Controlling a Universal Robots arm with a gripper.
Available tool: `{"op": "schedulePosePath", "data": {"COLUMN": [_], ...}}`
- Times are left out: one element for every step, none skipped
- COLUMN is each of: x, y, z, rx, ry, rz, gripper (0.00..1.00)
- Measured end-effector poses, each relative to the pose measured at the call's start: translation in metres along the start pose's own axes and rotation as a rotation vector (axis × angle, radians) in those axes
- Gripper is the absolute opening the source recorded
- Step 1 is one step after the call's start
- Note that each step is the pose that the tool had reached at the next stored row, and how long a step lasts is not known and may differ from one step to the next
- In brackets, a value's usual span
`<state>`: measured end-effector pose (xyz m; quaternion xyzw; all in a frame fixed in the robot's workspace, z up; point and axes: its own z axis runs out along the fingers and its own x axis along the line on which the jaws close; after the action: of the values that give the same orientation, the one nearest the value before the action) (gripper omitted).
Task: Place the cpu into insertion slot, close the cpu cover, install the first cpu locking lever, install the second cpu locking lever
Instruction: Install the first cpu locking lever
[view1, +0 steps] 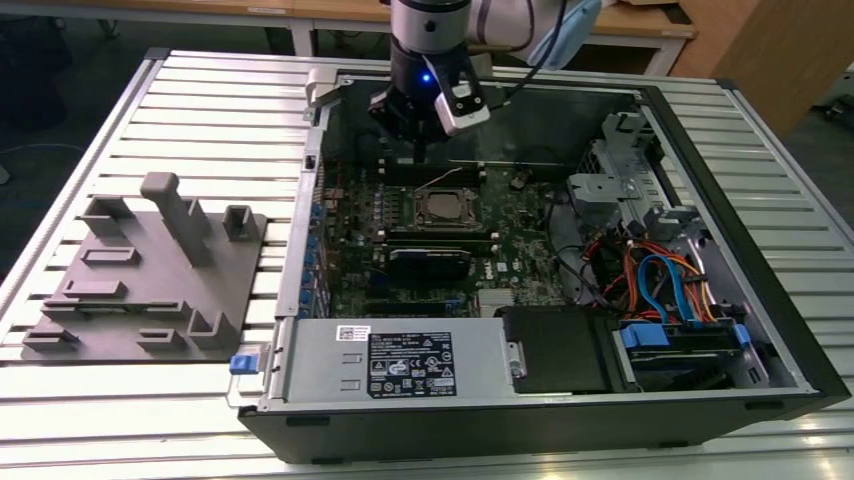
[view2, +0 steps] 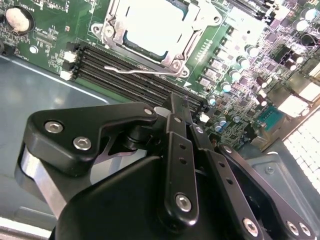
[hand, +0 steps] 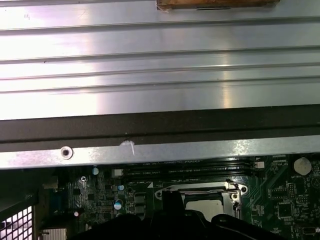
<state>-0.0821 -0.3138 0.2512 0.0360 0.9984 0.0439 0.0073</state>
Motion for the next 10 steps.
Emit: {"op": "schedulePosePath", "data": {"x": [0.0000,0.0000,-0.0001,0.0000,-0.0001,-0.0001,-0.0001,-0.0001,-0.0001,-0.0001], "y": [-0.0005,-0.0008,-0.0008,-0.0008,-0.0008,-0.0009,-0.0009,-0.0009,-0.0009,-0.0009], "z": [0.0000,0.0001,0.0001,0.0001,0.0001,0.0000,0.0000,0.0000,0.0000,0.0000], "rx": [0.0000,-0.0001,-0.0001,0.0000,0.0000,0.0000,0.0001,0.0000,0.0001,0.0001], "ry": [-0.0001,-0.0002,-0.0002,-0.0001,-0.0002,-0.0003,-0.0004,-0.0004,-0.0004,-0.0004], "rz": [0.001,0.001,0.002,0.002,0.002,0.003,0.005,0.005,0.005,0.005], "gripper": [0.10,0.10,0.10,0.10,0.10,0.10,0.10,0.10,0.10,0.10]}}
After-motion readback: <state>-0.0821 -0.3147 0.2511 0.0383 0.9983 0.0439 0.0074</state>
